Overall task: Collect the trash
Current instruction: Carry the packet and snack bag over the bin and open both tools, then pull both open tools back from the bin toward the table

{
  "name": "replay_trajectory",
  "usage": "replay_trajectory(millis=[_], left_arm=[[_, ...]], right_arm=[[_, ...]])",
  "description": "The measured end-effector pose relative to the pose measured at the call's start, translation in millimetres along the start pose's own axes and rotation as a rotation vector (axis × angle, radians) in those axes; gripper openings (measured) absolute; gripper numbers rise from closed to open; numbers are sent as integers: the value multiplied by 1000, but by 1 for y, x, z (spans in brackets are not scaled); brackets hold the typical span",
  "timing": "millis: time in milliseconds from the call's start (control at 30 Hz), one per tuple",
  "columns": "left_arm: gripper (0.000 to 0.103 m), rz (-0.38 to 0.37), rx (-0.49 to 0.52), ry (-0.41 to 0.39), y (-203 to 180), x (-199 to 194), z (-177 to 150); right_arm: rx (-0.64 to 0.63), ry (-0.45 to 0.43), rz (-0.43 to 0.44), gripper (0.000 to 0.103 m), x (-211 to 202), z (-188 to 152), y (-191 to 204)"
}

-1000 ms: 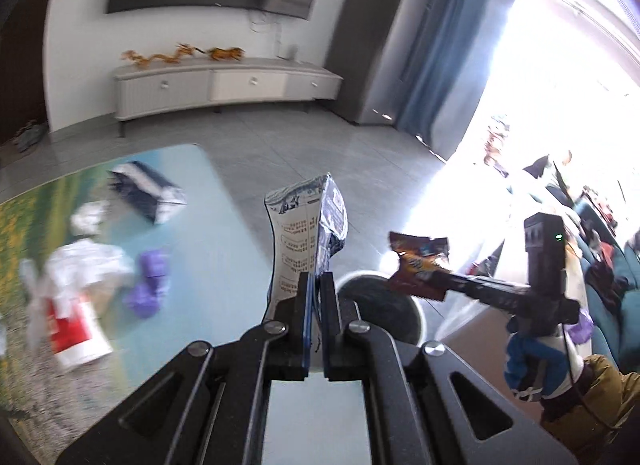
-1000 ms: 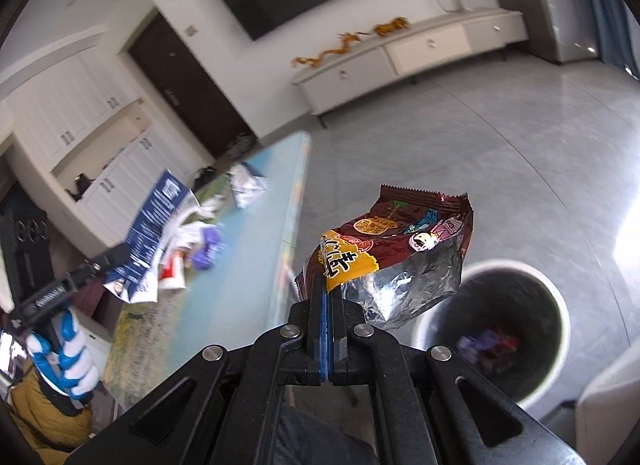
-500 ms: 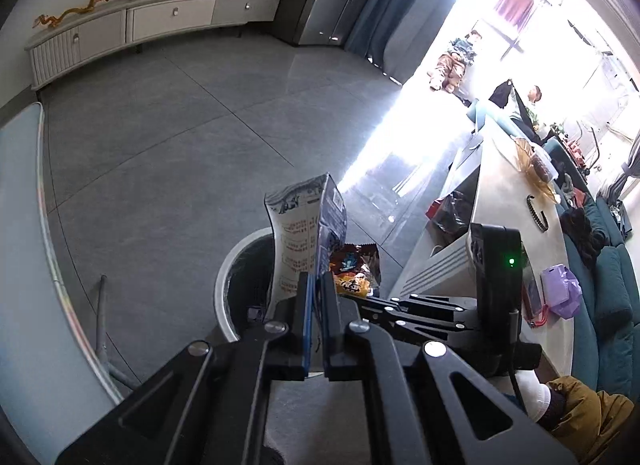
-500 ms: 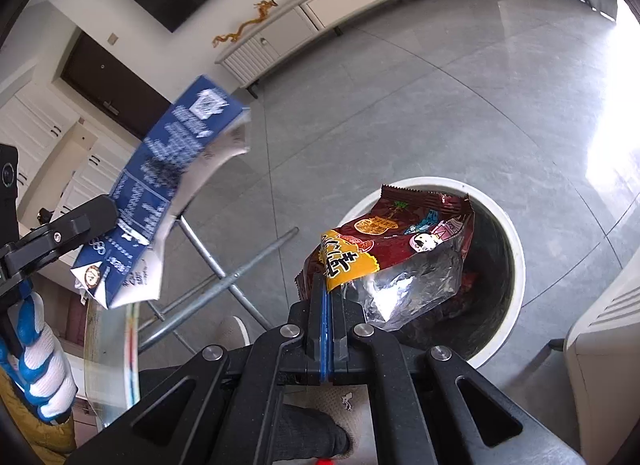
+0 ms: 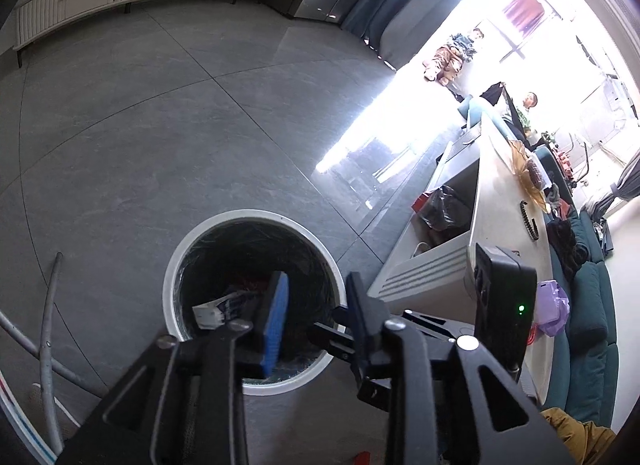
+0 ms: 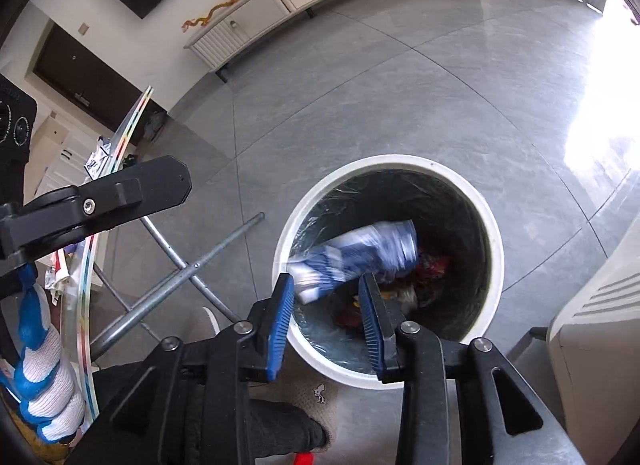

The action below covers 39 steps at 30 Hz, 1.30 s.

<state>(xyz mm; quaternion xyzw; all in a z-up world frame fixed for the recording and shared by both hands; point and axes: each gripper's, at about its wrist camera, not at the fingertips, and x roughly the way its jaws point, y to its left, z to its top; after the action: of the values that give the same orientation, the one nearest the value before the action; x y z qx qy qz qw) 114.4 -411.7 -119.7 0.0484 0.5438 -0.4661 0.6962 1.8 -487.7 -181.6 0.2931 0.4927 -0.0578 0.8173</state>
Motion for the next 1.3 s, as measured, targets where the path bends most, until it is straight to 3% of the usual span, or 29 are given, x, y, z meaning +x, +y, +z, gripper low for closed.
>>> replay_trajectory(millis=[300,500,767,1067,1133,1300], left_arm=[[35,19,32,-71,1,-38,-10],[35,77,85,-173,-7,-82,-25],[35,163,103,-333,-9,-148,-49],[38,224,104,-405,-5,-203,-76],[44,237,95,-421,-1,-214,-81],[45,256,68,-445,8,-234,-92]], right_arm=[[2,-21,-23,39,-6,0,0],[-7,-58,-31,39,-19,-4,13],[-65,-162,-66,45,-59,-5,49],[-186,-296,-106,62,-109,-14,107],[-210,-314,-108,62,-116,-15,119],[-260,-348,-105,65,-131,-20,143]])
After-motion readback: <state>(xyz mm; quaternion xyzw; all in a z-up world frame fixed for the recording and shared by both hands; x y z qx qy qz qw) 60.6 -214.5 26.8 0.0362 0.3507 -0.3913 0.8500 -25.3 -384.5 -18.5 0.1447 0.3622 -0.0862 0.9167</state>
